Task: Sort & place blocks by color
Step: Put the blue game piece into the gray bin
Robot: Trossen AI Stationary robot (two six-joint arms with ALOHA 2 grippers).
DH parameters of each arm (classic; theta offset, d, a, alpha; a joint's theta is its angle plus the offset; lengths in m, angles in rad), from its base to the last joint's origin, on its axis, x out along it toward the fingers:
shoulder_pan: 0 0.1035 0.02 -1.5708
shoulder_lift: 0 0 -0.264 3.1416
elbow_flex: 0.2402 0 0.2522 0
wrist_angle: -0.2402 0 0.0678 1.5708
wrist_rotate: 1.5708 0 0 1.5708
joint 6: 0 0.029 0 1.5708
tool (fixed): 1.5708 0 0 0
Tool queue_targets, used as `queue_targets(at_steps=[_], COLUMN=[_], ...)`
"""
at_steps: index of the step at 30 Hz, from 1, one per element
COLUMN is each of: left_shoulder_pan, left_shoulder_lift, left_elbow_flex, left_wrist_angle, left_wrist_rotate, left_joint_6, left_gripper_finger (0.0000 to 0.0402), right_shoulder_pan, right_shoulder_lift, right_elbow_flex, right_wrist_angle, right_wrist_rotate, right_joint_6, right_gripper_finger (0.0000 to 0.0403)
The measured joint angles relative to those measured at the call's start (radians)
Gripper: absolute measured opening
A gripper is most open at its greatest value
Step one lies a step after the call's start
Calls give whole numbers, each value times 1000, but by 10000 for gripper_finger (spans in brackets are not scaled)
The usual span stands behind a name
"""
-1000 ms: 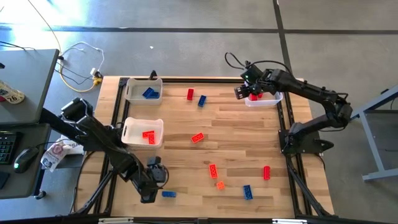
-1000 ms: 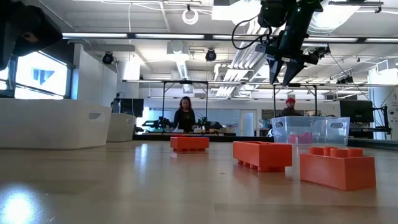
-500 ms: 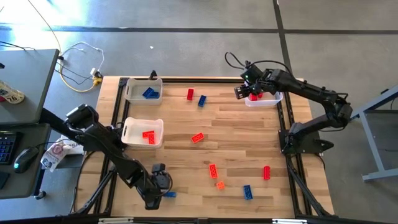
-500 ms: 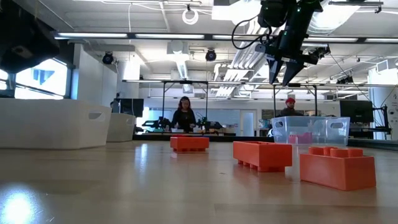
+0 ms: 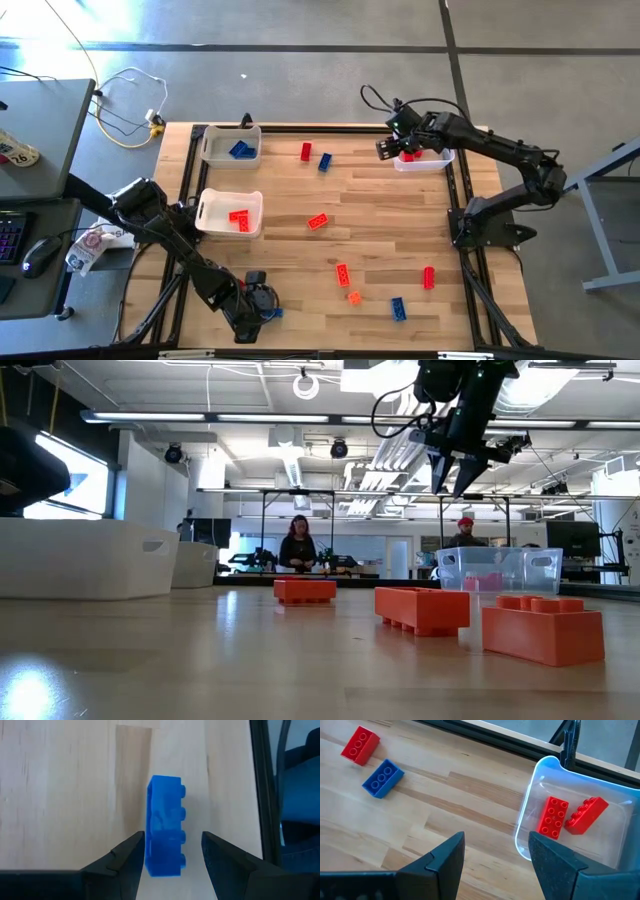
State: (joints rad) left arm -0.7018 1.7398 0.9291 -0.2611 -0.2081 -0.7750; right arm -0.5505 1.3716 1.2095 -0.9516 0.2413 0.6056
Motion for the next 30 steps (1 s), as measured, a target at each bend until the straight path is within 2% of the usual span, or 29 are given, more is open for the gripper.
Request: queue_targets(at_steps=[11, 15, 22, 30], left_shoulder_pan=[22, 27, 55, 125], left_shoulder_lift=[61, 67, 60, 49], left_elbow_flex=[1, 2, 1, 1], left_wrist_angle=[3, -1, -3, -12], left_wrist_rotate=[16, 14, 27, 77], left_joint_6=[3, 13, 46, 126], left_gripper_finger=[180, 151, 68, 64], right_shoulder_pan=[44, 72, 143, 273], right_shoulder_lift=[0, 0, 0, 0], right_elbow_flex=[0, 0, 0, 0], right_wrist_angle=[0, -1, -1, -1], right_wrist_rotate=[1, 1, -1, -8], right_joint_6=[-2, -3, -3, 5], right_gripper_finger=[206, 206, 206, 206])
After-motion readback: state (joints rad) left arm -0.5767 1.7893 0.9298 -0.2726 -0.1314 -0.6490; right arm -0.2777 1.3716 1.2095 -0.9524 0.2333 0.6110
